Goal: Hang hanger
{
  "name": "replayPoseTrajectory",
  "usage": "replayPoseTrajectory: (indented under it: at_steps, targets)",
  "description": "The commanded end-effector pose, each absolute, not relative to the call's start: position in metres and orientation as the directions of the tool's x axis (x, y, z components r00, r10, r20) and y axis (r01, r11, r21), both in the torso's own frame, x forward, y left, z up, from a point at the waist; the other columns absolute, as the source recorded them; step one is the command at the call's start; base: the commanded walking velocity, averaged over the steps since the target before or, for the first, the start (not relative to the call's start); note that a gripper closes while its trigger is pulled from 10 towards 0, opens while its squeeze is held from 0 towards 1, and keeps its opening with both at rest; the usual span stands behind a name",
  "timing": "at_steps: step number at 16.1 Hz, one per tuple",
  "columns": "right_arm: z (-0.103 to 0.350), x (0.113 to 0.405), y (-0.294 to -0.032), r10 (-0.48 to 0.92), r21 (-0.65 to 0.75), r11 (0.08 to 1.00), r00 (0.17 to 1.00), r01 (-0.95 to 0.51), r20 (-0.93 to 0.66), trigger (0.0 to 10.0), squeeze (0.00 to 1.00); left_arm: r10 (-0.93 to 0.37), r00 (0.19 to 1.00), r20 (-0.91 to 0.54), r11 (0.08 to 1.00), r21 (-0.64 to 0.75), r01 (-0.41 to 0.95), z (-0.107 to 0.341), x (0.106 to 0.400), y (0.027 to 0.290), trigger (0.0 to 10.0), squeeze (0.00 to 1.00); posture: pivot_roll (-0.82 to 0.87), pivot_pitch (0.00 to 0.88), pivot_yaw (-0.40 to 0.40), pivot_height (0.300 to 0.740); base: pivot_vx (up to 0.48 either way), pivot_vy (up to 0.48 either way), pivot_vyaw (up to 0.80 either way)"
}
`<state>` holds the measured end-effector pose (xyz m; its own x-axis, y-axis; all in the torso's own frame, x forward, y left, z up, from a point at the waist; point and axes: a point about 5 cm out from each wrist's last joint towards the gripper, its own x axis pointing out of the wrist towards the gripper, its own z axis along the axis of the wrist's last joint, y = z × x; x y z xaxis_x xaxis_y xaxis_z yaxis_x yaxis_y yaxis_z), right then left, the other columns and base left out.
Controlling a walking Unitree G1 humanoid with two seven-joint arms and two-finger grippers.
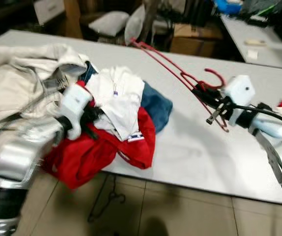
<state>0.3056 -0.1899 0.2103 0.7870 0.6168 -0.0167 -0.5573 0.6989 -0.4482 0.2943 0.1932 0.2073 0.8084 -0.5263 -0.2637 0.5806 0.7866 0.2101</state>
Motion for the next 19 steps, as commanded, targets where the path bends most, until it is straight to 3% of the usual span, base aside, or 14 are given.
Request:
replayPoseTrajectory:
  at_steps: [1, 4, 5, 7, 8, 9, 12, 14, 19]
  targets:
    - [0.215, 0.301, -0.196, 0.576, -0.400, 0.750, 0.817, -0.526, 0.005, 10.0, 0.00, -0.562, 0.790, -0.246, 0.769, 0.198, 0.608, 0.219, 0.287, 0.195, 10.0, 1.00, -0.01, 0.000, -0.027, 0.740, 0.000, 0.000, 0.00]
    - [0.206, 0.285, -0.204, 0.466, -0.238, 0.856, 0.884, -0.458, -0.025, 10.0, 0.00, -0.689, 0.681, -0.247, 0.674, 0.126, 0.728, 0.237, 0.263, 0.202, 10.0, 1.00, 0.00, 0.000, -0.032, 0.740, 0.000, 0.000, 0.00]
    - [0.200, 0.273, -0.202, 0.432, -0.175, 0.884, 0.900, -0.434, -0.052, 10.0, 0.00, -0.719, 0.676, -0.163, 0.667, 0.114, 0.737, 0.256, 0.257, 0.211, 10.0, 1.00, 0.00, 0.000, -0.032, 0.740, 0.000, 0.000, 0.00]
    - [0.199, 0.265, -0.200, 0.381, -0.134, 0.913, 0.923, -0.386, -0.064, 10.0, 0.00, -0.647, 0.762, -0.025, 0.754, 0.130, 0.644, 0.277, 0.262, 0.222, 10.0, 1.00, 0.00, 0.000, -0.040, 0.740, 0.000, 0.000, 0.00]
    - [0.198, 0.261, -0.198, 0.355, -0.097, 0.927, 0.932, -0.362, -0.078, 10.0, 0.00, -0.565, 0.822, 0.063, 0.823, 0.102, 0.558, 0.286, 0.269, 0.228, 10.0, 0.95, 0.00, 0.000, -0.043, 0.740, 0.000, 0.000, 0.00]
    - [0.194, 0.258, -0.195, 0.318, -0.065, 0.943, 0.942, -0.325, -0.104, 10.0, 0.00, -0.524, 0.843, 0.118, 0.852, 0.056, 0.521, 0.288, 0.273, 0.227, 10.0, 0.00, 0.00, 0.000, -0.043, 0.740, 0.000, 0.000, 0.00]
    - [0.186, 0.249, -0.185, 0.260, 0.005, 0.965, 0.958, -0.261, -0.119, 10.0, 0.00, -0.487, 0.868, 0.091, 0.873, 0.031, 0.487, 0.262, 0.275, 0.203, 10.0, 0.00, -0.01, 0.000, -0.045, 0.740, 0.000, 0.000, 0.00]
    - [0.172, 0.241, -0.176, 0.215, -0.016, 0.975, 0.963, -0.221, -0.161, 10.0, 0.00, -0.391, 0.920, 0.033, 0.920, 0.048, 0.390, 0.210, 0.275, 0.167, 10.0, 0.00, -0.02, 0.000, -0.043, 0.740, 0.000, 0.000, 0.00]
    - [0.165, 0.234, -0.185, 0.135, -0.026, 0.990, 0.973, -0.142, -0.186, 10.0, 0.00, -0.335, 0.942, -0.011, 0.942, -0.002, 0.335, 0.180, 0.270, 0.149, 10.0, 0.00, -0.05, 0.000, -0.037, 0.740, 0.000, 0.000, -0.63]
